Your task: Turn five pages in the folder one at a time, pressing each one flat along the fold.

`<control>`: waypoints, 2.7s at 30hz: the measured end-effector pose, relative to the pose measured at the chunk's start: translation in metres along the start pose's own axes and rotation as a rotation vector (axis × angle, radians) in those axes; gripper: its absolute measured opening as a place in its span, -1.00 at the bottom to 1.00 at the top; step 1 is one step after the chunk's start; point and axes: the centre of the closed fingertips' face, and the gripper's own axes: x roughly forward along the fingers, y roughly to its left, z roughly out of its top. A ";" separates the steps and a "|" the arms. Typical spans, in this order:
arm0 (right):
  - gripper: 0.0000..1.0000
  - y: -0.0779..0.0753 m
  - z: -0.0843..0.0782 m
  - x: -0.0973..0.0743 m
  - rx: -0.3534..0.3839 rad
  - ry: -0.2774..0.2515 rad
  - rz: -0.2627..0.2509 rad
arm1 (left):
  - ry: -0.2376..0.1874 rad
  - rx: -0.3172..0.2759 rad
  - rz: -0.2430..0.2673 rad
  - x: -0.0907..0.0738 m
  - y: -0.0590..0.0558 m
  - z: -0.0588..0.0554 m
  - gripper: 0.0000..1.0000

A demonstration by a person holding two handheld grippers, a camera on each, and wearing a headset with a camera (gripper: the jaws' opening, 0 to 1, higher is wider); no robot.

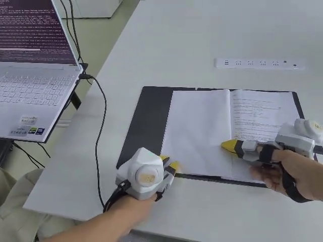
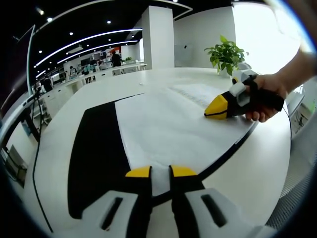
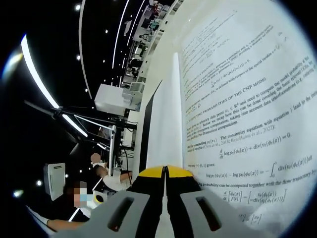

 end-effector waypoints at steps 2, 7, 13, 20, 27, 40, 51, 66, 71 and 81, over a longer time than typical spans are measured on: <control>-1.00 0.002 -0.008 -0.003 0.005 0.008 0.005 | 0.001 0.003 0.000 0.000 0.000 0.000 -0.76; -1.00 0.004 -0.021 -0.008 0.006 0.030 0.011 | -0.001 0.006 0.000 0.001 0.000 0.000 -0.76; -1.00 0.007 -0.044 -0.018 0.017 0.052 0.027 | -0.002 0.001 0.001 0.000 0.000 0.000 -0.76; -1.00 0.008 -0.065 -0.025 0.039 0.070 0.038 | 0.001 0.005 0.003 -0.001 -0.001 0.000 -0.76; -1.00 0.014 -0.094 -0.033 0.036 0.111 0.042 | 0.010 0.006 0.005 -0.002 -0.001 0.001 -0.76; -0.97 0.027 -0.078 -0.089 -0.352 -0.043 -0.112 | 0.099 0.037 0.011 -0.018 -0.004 0.006 -0.74; -0.43 0.032 -0.064 -0.147 -0.610 -0.142 -0.270 | 0.005 -0.003 -0.009 -0.065 -0.005 0.047 -0.52; 0.30 0.044 -0.028 -0.196 -0.722 -0.306 -0.383 | -0.060 -0.004 -0.014 -0.106 -0.010 0.075 -0.03; 0.50 0.043 -0.021 -0.211 -0.736 -0.337 -0.418 | -0.075 -0.013 -0.008 -0.116 -0.011 0.078 0.33; 0.67 0.039 -0.006 -0.239 -0.700 -0.424 -0.445 | -0.071 -0.023 -0.008 -0.129 -0.015 0.077 0.43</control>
